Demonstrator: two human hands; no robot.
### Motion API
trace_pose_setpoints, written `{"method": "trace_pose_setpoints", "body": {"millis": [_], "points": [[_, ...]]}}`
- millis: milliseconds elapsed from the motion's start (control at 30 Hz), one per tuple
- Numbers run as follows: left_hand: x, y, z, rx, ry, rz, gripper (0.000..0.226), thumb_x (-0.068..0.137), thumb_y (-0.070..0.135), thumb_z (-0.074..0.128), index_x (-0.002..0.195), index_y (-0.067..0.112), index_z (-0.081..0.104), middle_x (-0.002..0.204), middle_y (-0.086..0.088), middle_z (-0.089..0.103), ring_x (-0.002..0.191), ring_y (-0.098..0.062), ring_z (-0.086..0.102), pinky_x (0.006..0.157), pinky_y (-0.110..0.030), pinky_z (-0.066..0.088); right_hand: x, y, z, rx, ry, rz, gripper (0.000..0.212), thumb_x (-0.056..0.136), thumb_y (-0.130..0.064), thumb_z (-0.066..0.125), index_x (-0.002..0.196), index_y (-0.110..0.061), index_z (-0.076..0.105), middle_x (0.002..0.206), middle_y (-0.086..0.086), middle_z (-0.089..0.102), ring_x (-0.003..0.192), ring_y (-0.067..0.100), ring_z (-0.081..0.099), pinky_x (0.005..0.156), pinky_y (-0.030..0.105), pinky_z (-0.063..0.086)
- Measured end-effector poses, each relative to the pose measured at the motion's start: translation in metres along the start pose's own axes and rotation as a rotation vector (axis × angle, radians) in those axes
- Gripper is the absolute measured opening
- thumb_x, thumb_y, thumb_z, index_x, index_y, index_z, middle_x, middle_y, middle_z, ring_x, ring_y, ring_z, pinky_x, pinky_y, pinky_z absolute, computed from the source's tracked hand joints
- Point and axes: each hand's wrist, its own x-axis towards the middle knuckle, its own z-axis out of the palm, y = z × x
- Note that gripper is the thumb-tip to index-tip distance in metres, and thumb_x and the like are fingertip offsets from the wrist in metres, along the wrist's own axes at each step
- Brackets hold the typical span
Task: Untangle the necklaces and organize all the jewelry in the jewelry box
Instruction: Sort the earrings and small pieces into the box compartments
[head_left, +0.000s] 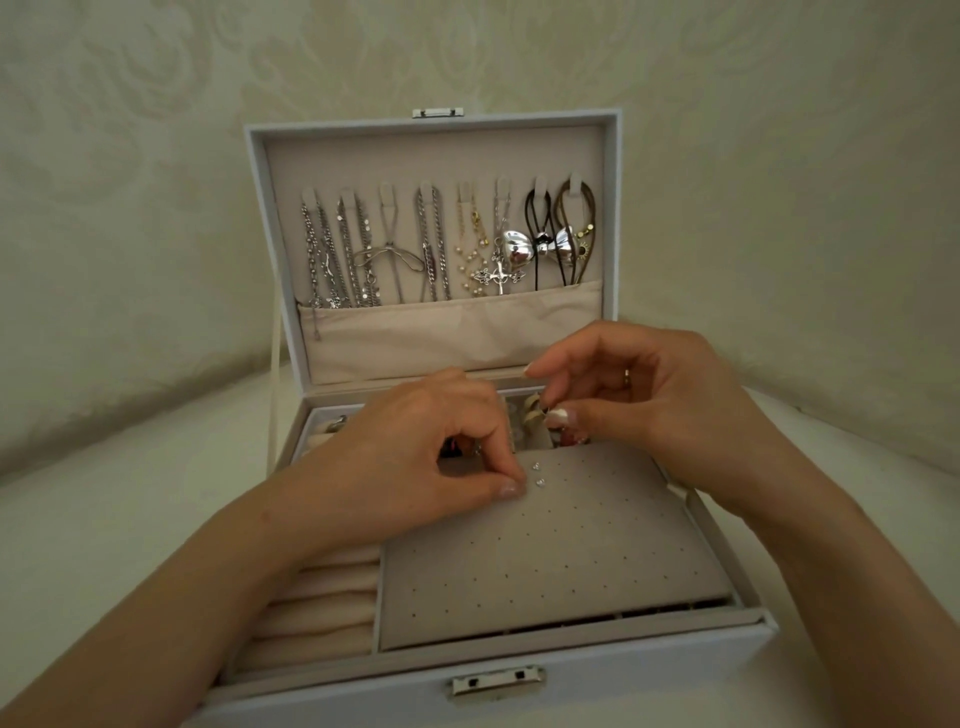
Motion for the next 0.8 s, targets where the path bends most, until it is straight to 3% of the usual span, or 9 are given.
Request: {"method": "trace_pose_setpoints", "body": {"millis": [233,367,667,800], "points": [[-0.013,0.013,-0.008,0.329,-0.013,0.146,0.024,0.084,0.048,0.054,0.081,0.036,0.074,0.085,0.02,0.058,0.081,0.002,0.05,0.07,-0.026,0.04,0.0,0.001,0.001,0.046,-0.026,-0.043,0.04,0.072,0.019,0.065,0.095,-0.013,0.067,0.082,0.006,0.069,0.073,0.012,0.065,0.07,0.034,0.056],[-0.013,0.016,-0.006,0.391,0.046,0.165,0.027,0.086,0.041,0.055,0.069,0.029,0.072,0.081,0.018,0.059,0.077,0.003,0.05,0.069,-0.023,0.031,0.0,0.001,0.001,0.025,-0.034,-0.069,0.052,0.07,0.019,0.068,0.106,-0.018,0.063,0.089,0.001,0.065,0.075,0.014,0.067,0.073,0.033,0.055],[-0.011,0.019,-0.008,0.334,0.204,0.166,0.015,0.08,0.029,0.053,0.076,0.023,0.066,0.078,0.015,0.061,0.076,-0.011,0.054,0.067,-0.037,0.039,0.0,0.001,0.005,-0.034,-0.03,-0.119,0.059,0.067,-0.001,0.069,0.117,-0.029,0.054,0.095,-0.003,0.059,0.074,0.017,0.068,0.078,0.045,0.055],[-0.01,0.017,-0.008,0.146,0.365,0.06,0.007,0.079,0.033,0.056,0.082,0.027,0.058,0.08,0.014,0.058,0.073,-0.004,0.051,0.071,-0.022,0.04,-0.001,0.0,0.006,-0.088,-0.043,-0.158,0.061,0.07,-0.001,0.066,0.12,-0.034,0.051,0.097,-0.008,0.058,0.077,0.019,0.068,0.077,0.046,0.055]]}}
